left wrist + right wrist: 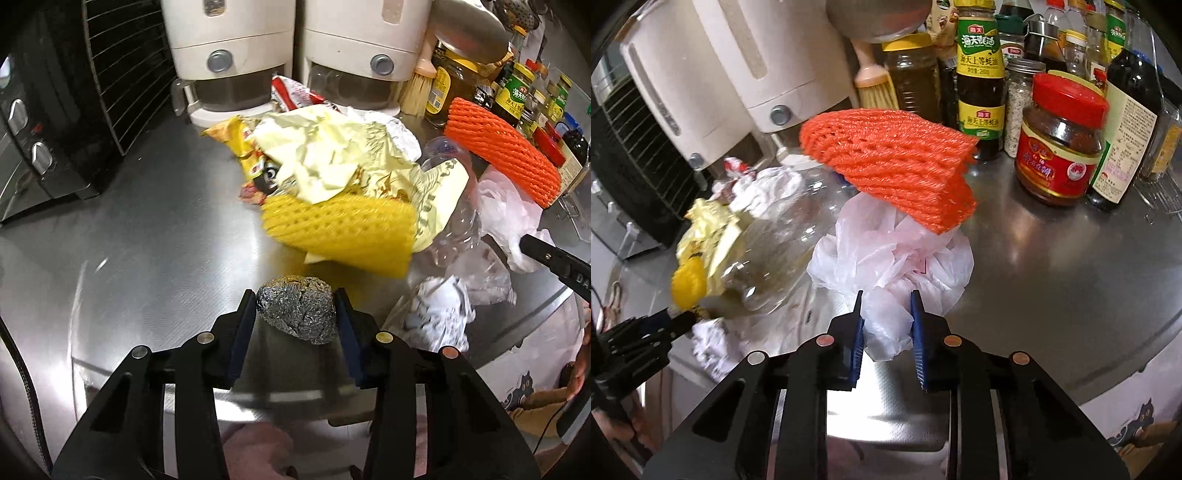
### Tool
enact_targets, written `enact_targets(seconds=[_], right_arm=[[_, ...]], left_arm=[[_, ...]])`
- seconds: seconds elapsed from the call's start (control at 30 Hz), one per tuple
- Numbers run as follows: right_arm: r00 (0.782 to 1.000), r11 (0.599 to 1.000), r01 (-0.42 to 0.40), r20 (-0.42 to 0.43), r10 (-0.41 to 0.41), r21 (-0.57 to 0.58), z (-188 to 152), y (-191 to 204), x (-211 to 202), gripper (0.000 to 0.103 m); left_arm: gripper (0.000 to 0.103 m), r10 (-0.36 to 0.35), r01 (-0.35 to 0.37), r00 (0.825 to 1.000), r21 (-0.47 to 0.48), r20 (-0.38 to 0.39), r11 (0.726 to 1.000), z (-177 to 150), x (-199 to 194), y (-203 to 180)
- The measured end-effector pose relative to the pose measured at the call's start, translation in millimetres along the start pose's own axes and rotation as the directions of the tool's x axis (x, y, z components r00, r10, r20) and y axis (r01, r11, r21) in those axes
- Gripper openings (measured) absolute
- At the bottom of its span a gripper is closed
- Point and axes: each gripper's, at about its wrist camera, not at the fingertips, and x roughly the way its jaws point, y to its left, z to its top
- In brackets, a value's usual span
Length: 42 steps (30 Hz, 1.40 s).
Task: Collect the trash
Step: 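Carry the foil ball and white bag down over the floor bin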
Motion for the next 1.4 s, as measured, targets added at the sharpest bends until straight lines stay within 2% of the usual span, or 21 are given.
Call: enact_targets(seconds=[0.3, 0.7, 1.2, 1.4], right_arm=[[0.999, 1.000, -0.016, 0.045, 0.017, -0.016, -16.9, 12.1, -40.0, 0.024], [0.999, 1.000, -0.025, 0.022, 0.025, 0.008, -75.3, 8.1, -67.8, 0.024], [0.999, 0.999, -0.041, -0.012, 0.041, 0.025, -140.7, -0.6, -77.4, 0.024], [0.998, 0.998, -0.053, -0.033, 0.053, 0.015, -167.4, -4.9, -72.2, 0.024]], left_arm=[[0.041, 0.015, -0.015, 0.999, -0.027, 0.031, 1.000, -27.4, -33.5, 15.3], [0.041, 0.002, 0.000, 0.999, -0.033, 0.046, 0.999, -81.8, -70.3, 16.9], [0.041, -0.026, 0.027, 0.998, -0.013, 0.050, 1.000, -141.4, -91.1, -3.5], [0.041, -0.056, 0.056, 0.998, 0.007, 0.035, 0.998, -165.8, -78.7, -25.3]])
